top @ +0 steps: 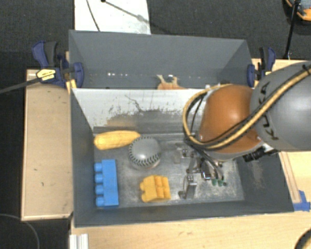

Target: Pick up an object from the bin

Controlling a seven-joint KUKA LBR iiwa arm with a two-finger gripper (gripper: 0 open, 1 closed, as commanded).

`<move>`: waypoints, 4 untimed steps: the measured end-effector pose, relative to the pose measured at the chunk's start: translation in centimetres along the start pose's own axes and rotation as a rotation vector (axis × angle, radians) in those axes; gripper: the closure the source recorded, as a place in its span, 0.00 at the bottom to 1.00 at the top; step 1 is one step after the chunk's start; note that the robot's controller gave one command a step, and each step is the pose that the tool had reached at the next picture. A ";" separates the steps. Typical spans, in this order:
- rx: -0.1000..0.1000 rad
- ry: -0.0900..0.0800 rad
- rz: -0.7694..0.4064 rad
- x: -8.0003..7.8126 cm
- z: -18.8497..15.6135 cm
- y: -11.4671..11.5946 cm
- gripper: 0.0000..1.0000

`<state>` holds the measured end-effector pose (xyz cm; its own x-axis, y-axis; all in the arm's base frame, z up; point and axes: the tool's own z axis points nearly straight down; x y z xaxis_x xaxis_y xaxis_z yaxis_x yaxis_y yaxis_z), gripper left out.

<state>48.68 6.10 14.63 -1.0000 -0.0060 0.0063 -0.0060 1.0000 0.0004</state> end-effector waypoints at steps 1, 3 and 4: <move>-0.001 -0.008 0.002 -0.2 -0.4 0.0 0.00; 0.000 -0.005 0.067 -0.2 7.7 0.6 0.00; -0.001 -0.005 0.113 0.7 7.6 1.6 1.00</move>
Offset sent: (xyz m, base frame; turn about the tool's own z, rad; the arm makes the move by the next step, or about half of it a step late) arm 0.0019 0.0108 -0.0763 0.1219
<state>47.94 7.72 7.05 -0.9942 0.1073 0.0013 0.1073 0.9942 0.0010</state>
